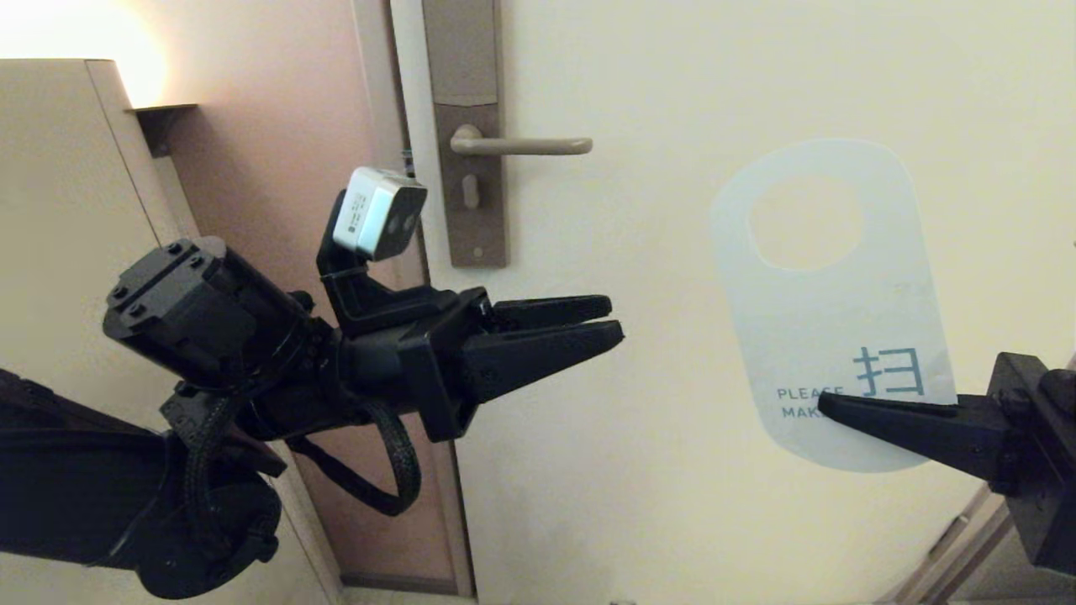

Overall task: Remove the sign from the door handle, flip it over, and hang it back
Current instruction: Hang the sign back with the other side facing out

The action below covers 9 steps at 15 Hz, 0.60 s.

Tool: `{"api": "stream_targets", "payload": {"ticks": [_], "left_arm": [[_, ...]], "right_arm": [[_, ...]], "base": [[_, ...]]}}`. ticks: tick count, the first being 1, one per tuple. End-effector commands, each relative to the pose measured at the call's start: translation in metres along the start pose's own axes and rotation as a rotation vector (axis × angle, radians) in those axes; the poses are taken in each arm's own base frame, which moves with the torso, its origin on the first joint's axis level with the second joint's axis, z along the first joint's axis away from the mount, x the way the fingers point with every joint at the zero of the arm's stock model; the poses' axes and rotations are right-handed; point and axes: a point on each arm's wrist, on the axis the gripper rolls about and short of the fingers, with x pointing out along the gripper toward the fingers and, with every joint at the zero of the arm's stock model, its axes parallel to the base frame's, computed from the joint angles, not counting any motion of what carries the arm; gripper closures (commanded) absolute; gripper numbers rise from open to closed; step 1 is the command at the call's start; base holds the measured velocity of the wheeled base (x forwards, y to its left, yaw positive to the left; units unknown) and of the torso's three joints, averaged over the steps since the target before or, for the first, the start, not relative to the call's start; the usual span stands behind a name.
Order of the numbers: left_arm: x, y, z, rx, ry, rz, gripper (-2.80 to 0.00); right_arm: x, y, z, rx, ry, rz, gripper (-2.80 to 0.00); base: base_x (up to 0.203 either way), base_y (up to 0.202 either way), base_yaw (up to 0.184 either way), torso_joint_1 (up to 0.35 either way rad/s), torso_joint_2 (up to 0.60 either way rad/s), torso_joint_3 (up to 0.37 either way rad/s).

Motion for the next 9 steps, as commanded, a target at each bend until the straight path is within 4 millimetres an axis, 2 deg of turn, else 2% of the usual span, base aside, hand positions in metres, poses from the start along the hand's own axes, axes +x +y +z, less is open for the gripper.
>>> {"api": "stream_targets", "payload": {"ticks": [1,5,9], "left_arm": [[-0.008,-0.009,0.009,0.057,-0.029,-0.008,0.00],[-0.028,-0.021,-0.001,0.166,-0.008,0.048,0.00],[-0.070,-0.041,-0.013,0.213,0.058,0.226,0.00]], "right_arm": [[0.000,0.000,0.000,-0.001,-0.003,-0.005,0.00],[-0.001,0.000,0.001,-0.003,-0.008,-0.015,0.00],[-0.001,-0.001,0.000,-0.002,-0.009,-0.054,0.00]], "base": [[0.000,0.000,0.000,0.000,0.00,0.000],[0.000,0.000,0.000,0.000,0.00,0.000],[0.000,0.000,0.000,0.000,0.00,0.000]]}}
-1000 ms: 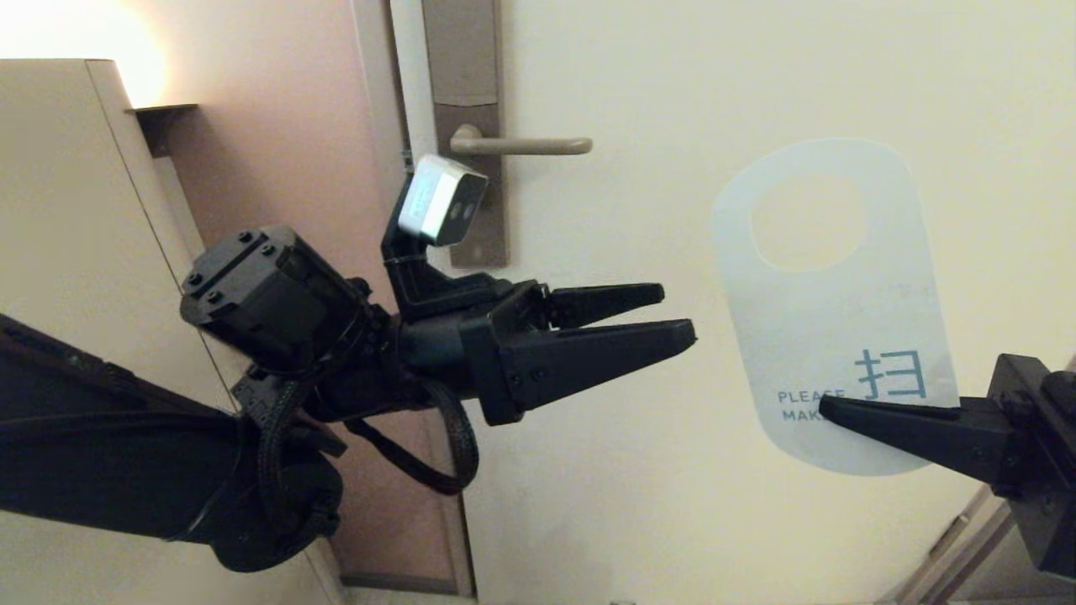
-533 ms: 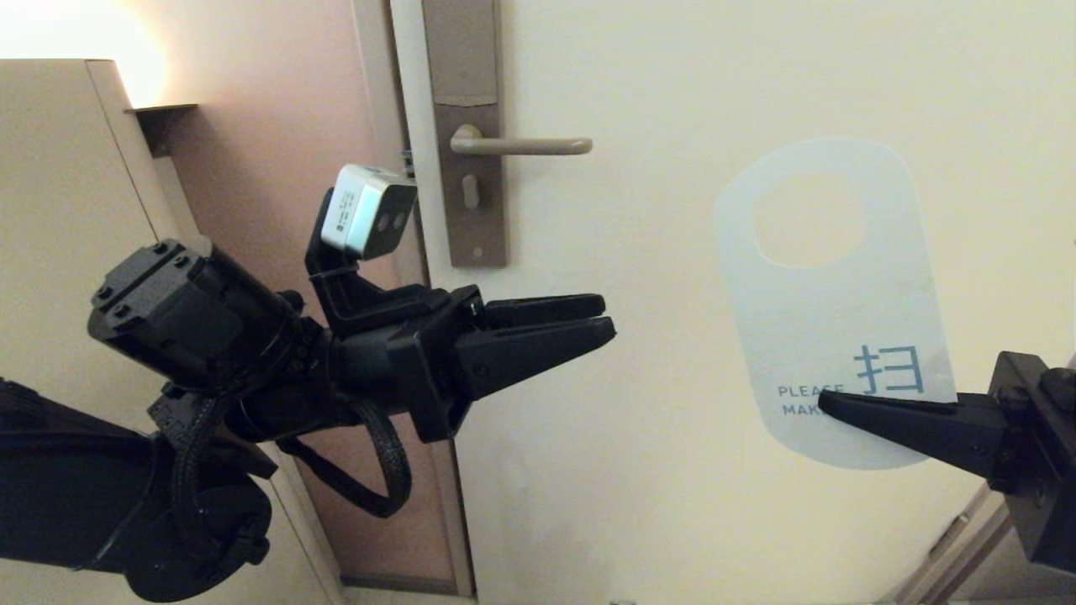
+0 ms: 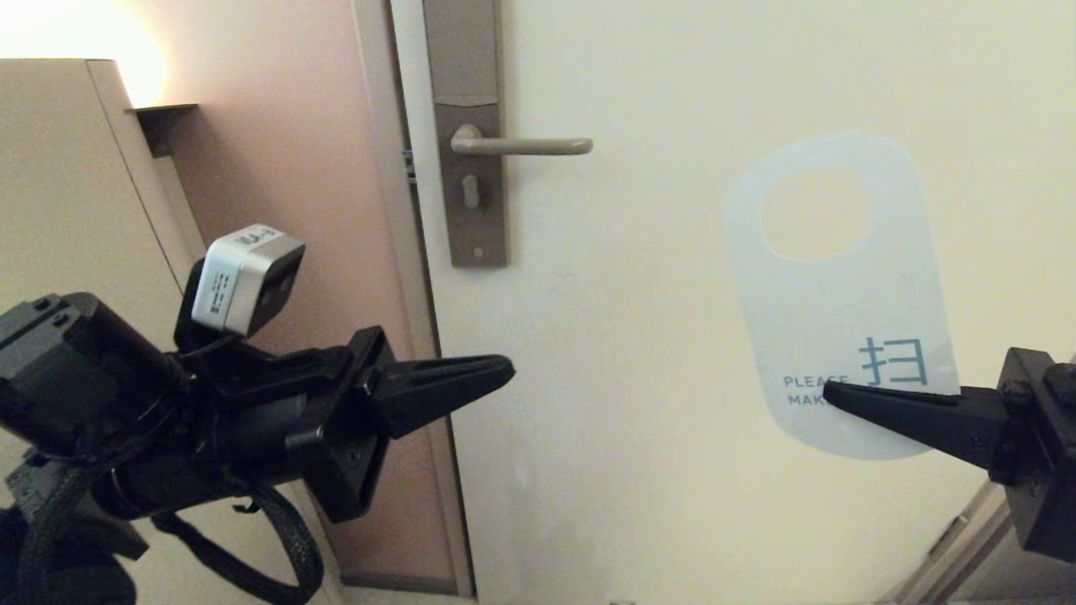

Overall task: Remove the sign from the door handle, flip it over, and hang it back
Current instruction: Hang the sign back with the other side facing out

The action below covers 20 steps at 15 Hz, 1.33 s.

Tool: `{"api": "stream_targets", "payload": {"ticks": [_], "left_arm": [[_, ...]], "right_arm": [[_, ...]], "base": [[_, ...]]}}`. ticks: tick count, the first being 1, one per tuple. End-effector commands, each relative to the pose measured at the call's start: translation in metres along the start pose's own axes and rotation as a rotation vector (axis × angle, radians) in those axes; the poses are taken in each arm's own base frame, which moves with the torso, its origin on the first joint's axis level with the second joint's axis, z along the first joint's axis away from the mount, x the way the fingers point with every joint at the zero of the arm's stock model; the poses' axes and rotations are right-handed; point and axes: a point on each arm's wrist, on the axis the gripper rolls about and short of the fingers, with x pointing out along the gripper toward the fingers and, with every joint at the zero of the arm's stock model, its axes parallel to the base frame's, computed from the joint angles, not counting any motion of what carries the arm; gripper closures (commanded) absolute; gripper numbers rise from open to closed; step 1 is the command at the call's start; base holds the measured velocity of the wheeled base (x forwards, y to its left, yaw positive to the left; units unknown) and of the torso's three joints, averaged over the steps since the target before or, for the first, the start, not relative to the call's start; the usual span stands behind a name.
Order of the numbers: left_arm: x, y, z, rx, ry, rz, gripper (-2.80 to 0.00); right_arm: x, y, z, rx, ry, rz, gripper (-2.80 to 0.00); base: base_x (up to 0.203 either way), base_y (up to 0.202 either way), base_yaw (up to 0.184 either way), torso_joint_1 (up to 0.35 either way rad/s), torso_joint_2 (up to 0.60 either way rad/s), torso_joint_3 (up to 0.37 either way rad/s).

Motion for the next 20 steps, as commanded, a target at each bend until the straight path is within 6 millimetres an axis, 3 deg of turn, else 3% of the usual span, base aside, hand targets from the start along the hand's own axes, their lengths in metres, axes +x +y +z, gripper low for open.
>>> {"api": "stream_targets", "payload": {"ticks": [1,5,9,11,16,20], "left_arm": [[-0.023,-0.011,-0.001,0.035,0.034,0.090,0.00],[-0.051,-0.017,-0.013,0.101,0.123,0.450,0.00],[-0.085,-0.012,0.002,0.180,0.088,0.712,0.00],[-0.102,-0.024,0.002,0.218,0.073,0.825,0.00],[-0.144,-0.069,-0.031,0.253,0.094,1.103,0.00],[-0.154,-0.104,-0.043,0.248,0.100,1.159,0.00]], "right_arm": [[0.000,0.000,-0.002,0.001,0.003,0.001,0.00],[-0.002,0.000,-0.003,0.002,0.001,-0.023,0.00],[-0.002,-0.001,-0.002,-0.001,-0.009,-0.067,0.00],[-0.003,-0.001,-0.002,-0.001,-0.011,-0.072,0.00],[-0.008,0.001,-0.001,-0.007,-0.030,-0.102,0.00],[-0.013,0.003,0.000,-0.012,-0.046,-0.102,0.00]], "base": [[0.000,0.000,0.000,0.000,0.00,0.000],[0.000,0.000,0.000,0.000,0.00,0.000],[0.000,0.000,0.000,0.000,0.00,0.000],[0.000,0.000,0.000,0.000,0.00,0.000],[0.000,0.000,0.000,0.000,0.00,0.000],[0.000,0.000,0.000,0.000,0.00,0.000]]}}
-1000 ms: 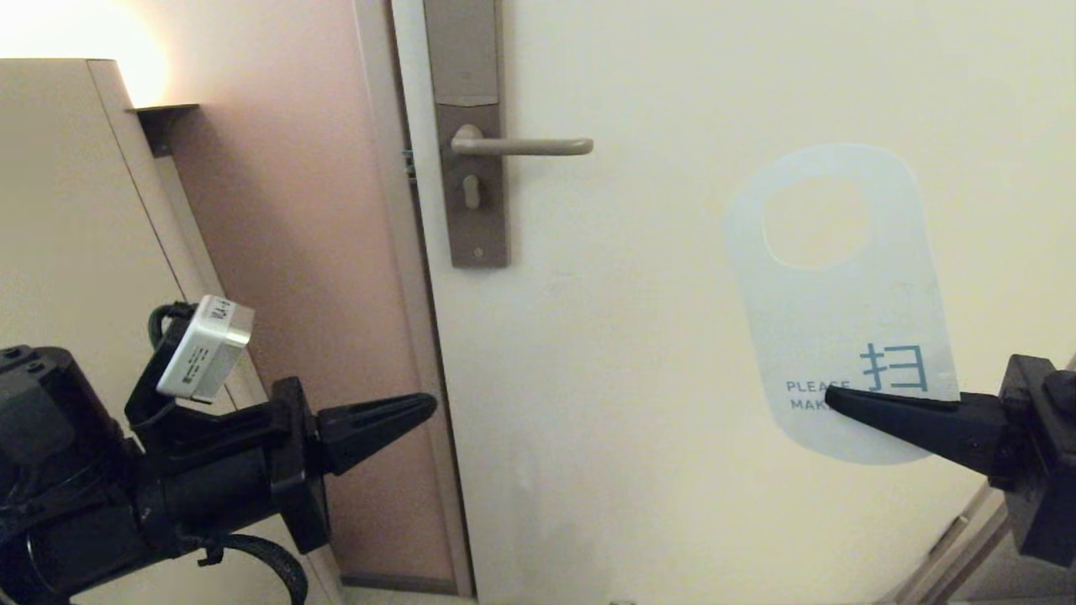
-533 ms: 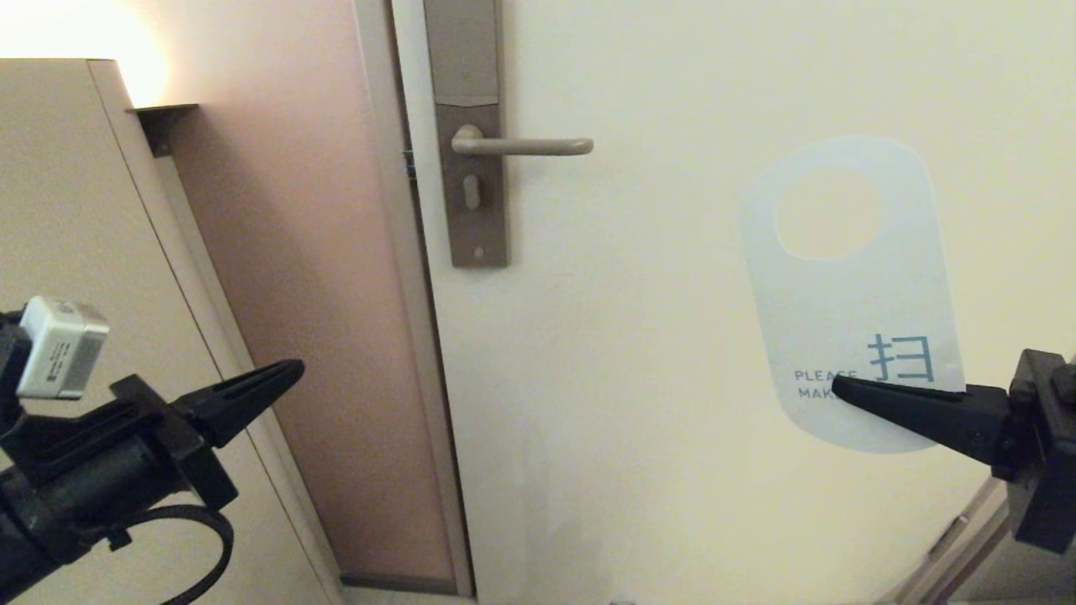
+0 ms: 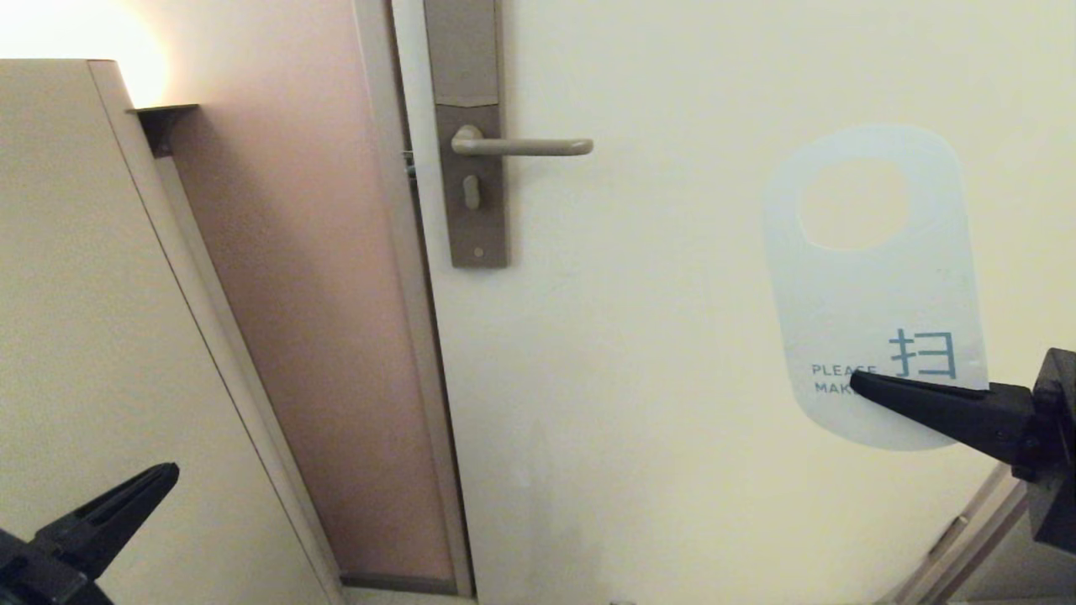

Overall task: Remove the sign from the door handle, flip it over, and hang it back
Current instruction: Hang the sign back with the other side facing out

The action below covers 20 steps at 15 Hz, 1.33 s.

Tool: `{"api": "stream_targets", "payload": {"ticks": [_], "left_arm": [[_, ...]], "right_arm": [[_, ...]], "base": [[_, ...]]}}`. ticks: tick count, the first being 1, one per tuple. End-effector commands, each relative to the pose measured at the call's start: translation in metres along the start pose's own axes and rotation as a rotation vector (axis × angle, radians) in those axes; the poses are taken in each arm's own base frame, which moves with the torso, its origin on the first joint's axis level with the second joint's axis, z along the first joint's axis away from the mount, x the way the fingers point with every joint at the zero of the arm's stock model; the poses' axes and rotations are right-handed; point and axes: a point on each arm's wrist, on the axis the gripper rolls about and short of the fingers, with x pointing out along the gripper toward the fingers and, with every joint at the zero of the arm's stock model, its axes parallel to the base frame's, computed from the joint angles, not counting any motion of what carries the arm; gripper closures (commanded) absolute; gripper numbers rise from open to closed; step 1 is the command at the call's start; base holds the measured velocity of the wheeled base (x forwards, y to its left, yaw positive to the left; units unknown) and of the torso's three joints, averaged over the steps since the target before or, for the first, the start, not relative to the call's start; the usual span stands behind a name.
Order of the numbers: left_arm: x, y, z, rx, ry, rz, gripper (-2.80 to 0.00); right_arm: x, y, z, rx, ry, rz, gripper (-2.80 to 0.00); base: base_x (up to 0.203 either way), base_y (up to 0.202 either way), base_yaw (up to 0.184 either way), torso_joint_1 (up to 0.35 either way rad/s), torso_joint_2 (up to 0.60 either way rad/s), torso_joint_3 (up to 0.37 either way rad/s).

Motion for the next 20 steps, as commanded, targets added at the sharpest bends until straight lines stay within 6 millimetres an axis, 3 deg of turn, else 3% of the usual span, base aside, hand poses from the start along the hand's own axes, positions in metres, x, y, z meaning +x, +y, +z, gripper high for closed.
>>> {"api": "stream_targets", "payload": {"ticks": [1,3,6,9,13,17,20], "left_arm": [[-0.026,-0.007,-0.002,0.019,-0.069,0.015,0.00],[-0.050,-0.014,-0.017,0.017,-0.062,0.045,0.00],[-0.065,-0.017,-0.043,-0.018,0.080,0.193,0.00],[-0.082,-0.021,-0.062,0.030,0.080,0.244,0.00],[-0.095,-0.024,-0.069,0.068,-0.061,0.234,0.00],[-0.095,-0.024,-0.069,0.013,-0.068,0.236,0.00],[-0.095,-0.024,-0.069,-0.020,-0.074,0.239,0.00]], "right_arm": [[-0.003,0.001,0.001,-0.003,-0.011,0.004,0.00],[-0.003,0.001,0.000,-0.003,-0.011,0.004,0.00],[-0.003,0.001,0.000,-0.002,-0.009,0.004,0.00],[-0.003,0.001,0.001,-0.003,-0.011,0.004,0.00],[0.002,-0.001,0.001,0.001,0.000,-0.008,0.00],[0.026,-0.009,0.011,-0.017,-0.094,-0.085,0.00],[0.029,-0.010,0.014,-0.024,-0.119,-0.104,0.00]], "base": [[0.000,0.000,0.000,0.000,0.00,0.000],[0.000,0.000,0.000,0.000,0.00,0.000],[0.000,0.000,0.000,0.000,0.00,0.000],[0.000,0.000,0.000,0.000,0.00,0.000],[0.000,0.000,0.000,0.000,0.00,0.000],[0.000,0.000,0.000,0.000,0.00,0.000],[0.000,0.000,0.000,0.000,0.00,0.000]]}}
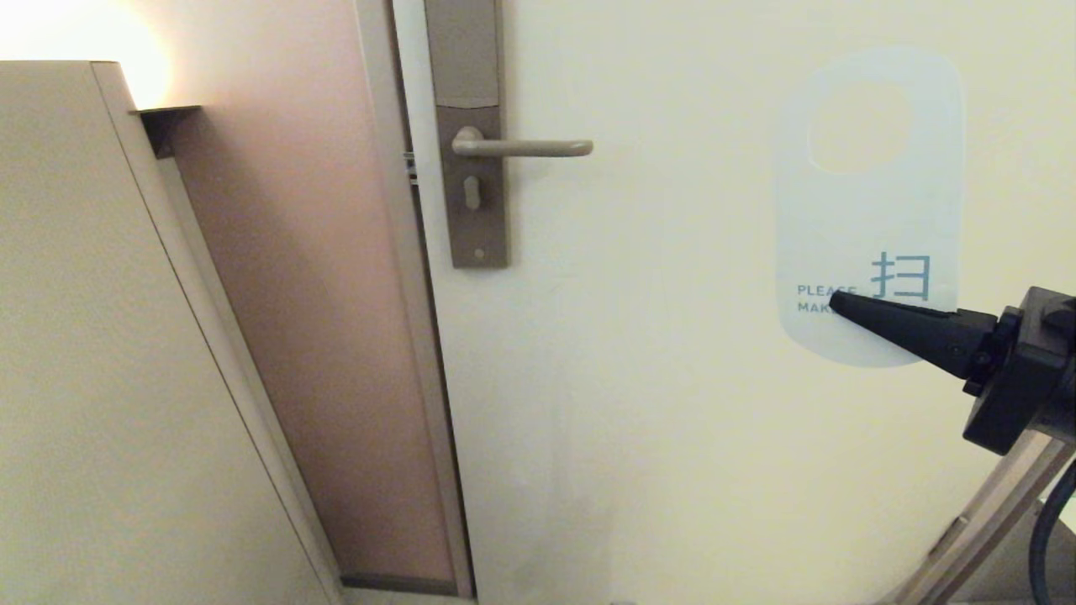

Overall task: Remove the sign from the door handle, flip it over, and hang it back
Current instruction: Hang the sign back with the other side facing out

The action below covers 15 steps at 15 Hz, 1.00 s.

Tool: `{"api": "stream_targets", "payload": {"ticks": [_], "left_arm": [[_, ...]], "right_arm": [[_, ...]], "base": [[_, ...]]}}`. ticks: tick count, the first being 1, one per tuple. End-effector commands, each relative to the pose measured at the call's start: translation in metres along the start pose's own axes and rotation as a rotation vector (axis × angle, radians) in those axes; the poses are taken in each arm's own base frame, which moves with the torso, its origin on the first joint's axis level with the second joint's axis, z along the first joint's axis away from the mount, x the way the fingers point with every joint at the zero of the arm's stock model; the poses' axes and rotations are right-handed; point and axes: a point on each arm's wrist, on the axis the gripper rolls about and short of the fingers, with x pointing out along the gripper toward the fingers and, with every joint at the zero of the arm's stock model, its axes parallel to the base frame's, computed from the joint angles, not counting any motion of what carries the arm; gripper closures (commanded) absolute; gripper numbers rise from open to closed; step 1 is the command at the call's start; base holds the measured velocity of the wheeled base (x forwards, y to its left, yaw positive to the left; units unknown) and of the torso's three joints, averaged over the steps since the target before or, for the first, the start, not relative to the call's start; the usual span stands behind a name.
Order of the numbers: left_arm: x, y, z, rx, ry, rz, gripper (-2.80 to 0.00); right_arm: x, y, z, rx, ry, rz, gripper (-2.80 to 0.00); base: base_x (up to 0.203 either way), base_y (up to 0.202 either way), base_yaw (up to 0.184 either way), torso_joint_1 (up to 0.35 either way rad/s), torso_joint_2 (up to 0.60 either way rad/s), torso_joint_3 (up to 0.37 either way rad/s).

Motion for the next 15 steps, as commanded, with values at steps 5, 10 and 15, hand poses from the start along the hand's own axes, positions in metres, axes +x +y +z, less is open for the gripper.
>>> {"api": "stream_targets", "payload": {"ticks": [5,10,15], "left_arm": [[0.000,0.000,0.000,0.000,-0.002,0.000,0.00],[0.000,0.000,0.000,0.000,-0.002,0.000,0.00],[0.000,0.000,0.000,0.000,-0.002,0.000,0.00]], "right_arm": [[0.006,0.000,0.007,-0.015,-0.017,-0.007,0.00],[0.001,0.001,0.011,-0.037,-0.038,0.000,0.00],[0.004,0.000,0.006,-0.023,-0.015,0.002,0.00]], "base": [[0.000,0.000,0.000,0.000,0.00,0.000],[0.000,0.000,0.000,0.000,0.00,0.000],[0.000,0.000,0.000,0.000,0.00,0.000]]}}
